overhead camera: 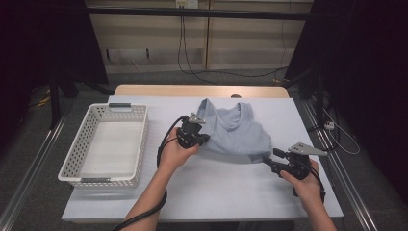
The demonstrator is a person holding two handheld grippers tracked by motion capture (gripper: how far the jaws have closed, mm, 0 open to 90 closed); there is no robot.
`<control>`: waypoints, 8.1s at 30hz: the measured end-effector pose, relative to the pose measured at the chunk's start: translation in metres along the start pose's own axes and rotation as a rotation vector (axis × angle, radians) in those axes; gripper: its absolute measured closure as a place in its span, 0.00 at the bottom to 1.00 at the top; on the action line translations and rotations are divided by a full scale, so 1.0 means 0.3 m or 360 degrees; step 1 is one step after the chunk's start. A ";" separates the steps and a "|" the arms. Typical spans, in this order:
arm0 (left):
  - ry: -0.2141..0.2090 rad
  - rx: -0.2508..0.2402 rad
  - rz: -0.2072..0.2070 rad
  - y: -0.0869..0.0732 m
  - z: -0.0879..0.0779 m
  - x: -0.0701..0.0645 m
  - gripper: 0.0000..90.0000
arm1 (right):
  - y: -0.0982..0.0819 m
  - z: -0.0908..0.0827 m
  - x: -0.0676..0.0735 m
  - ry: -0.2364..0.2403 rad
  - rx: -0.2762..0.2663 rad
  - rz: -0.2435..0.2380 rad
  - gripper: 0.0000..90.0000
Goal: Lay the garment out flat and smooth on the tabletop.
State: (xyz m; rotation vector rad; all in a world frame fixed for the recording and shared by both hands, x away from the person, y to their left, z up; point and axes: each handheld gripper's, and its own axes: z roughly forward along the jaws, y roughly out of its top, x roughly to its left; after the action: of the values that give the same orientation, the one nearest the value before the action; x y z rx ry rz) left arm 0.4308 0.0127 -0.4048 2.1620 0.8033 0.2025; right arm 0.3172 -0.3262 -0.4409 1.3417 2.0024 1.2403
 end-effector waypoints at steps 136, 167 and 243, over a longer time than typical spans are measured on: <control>0.0026 -0.0110 -0.0080 0.016 -0.016 0.020 1.00 | -0.004 0.045 0.070 0.0120 0.0242 -0.0181 0.75; 0.0003 -0.0116 -0.0072 0.024 -0.011 0.019 1.00 | -0.007 -0.003 0.028 0.0102 0.0265 -0.0170 0.98; -0.0024 -0.0069 -0.0054 0.013 0.005 0.005 0.92 | 0.009 0.021 0.095 0.0233 0.0201 -0.0212 0.99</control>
State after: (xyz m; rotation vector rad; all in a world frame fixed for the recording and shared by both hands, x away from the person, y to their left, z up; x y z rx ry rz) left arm 0.4345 0.0110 -0.4032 2.1052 0.8191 0.1845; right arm 0.3107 -0.2979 -0.4383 1.1810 2.2658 1.1989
